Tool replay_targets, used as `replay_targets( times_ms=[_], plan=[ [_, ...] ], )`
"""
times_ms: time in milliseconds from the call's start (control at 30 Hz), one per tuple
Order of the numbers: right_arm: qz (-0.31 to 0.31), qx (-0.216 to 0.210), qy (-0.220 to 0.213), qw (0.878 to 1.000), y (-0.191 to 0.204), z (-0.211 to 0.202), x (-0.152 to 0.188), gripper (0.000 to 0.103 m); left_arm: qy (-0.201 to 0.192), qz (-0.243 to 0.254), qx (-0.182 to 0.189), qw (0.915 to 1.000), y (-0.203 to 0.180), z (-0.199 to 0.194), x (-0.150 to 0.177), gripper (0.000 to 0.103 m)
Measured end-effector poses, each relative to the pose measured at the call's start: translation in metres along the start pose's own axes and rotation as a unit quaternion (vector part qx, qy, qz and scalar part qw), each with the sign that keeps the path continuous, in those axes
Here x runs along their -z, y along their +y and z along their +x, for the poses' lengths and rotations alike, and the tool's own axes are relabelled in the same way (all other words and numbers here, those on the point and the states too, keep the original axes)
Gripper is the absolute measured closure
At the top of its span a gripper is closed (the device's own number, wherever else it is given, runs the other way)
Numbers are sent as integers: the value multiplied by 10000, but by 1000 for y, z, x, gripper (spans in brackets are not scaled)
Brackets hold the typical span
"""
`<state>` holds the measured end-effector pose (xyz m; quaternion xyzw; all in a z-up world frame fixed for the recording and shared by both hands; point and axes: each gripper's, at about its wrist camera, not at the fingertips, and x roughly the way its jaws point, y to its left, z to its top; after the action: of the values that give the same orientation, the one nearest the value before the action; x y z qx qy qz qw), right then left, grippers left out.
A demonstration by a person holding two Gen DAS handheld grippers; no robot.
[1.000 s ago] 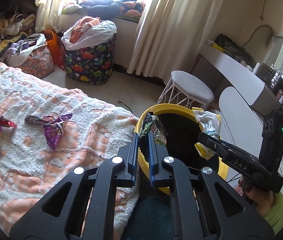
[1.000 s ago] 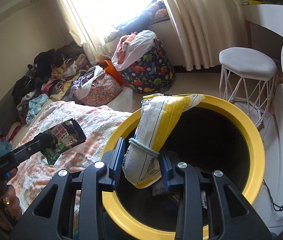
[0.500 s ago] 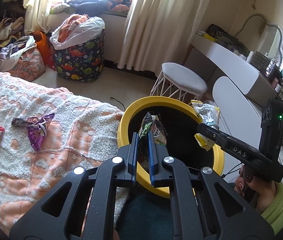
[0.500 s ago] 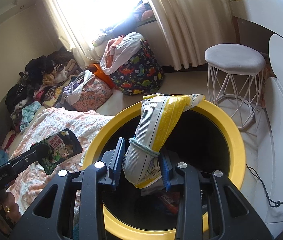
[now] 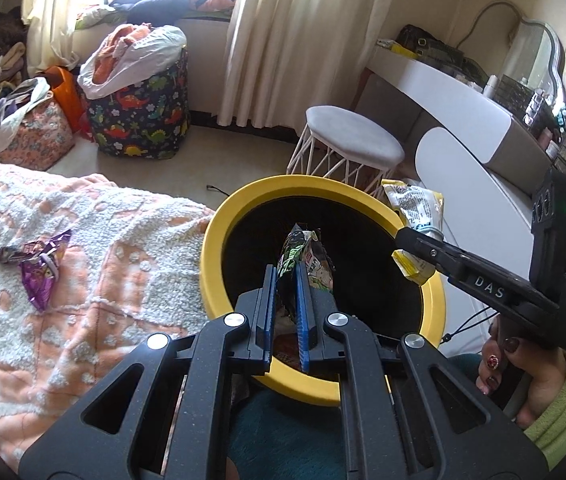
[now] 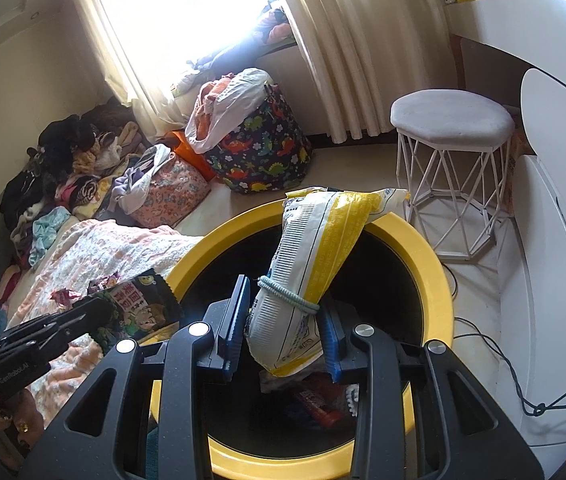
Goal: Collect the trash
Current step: 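Carry both items over the yellow bin and open both grippers to drop them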
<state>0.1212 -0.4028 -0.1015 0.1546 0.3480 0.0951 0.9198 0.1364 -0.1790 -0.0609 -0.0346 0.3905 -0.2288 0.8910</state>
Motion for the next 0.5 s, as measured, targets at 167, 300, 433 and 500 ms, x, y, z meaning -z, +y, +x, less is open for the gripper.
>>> replay_targets(
  times_ms=[167, 300, 433, 500],
  plan=[
    [92, 65, 6, 9999, -5, 0, 0, 69, 28, 29, -32, 10000, -4, 11, -4, 98],
    [283, 138, -8, 9995, -12, -1, 0, 53, 62, -99, -9, 9999, 0, 19, -6, 95],
    [265, 172, -49, 9995, -11, -2, 0, 49, 43, -114, 4, 9999, 0, 17, -4, 66],
    [247, 185, -72, 9995, -9, -3, 0, 48, -18, -128, -19, 9999, 1, 14, -3, 50]
  ],
)
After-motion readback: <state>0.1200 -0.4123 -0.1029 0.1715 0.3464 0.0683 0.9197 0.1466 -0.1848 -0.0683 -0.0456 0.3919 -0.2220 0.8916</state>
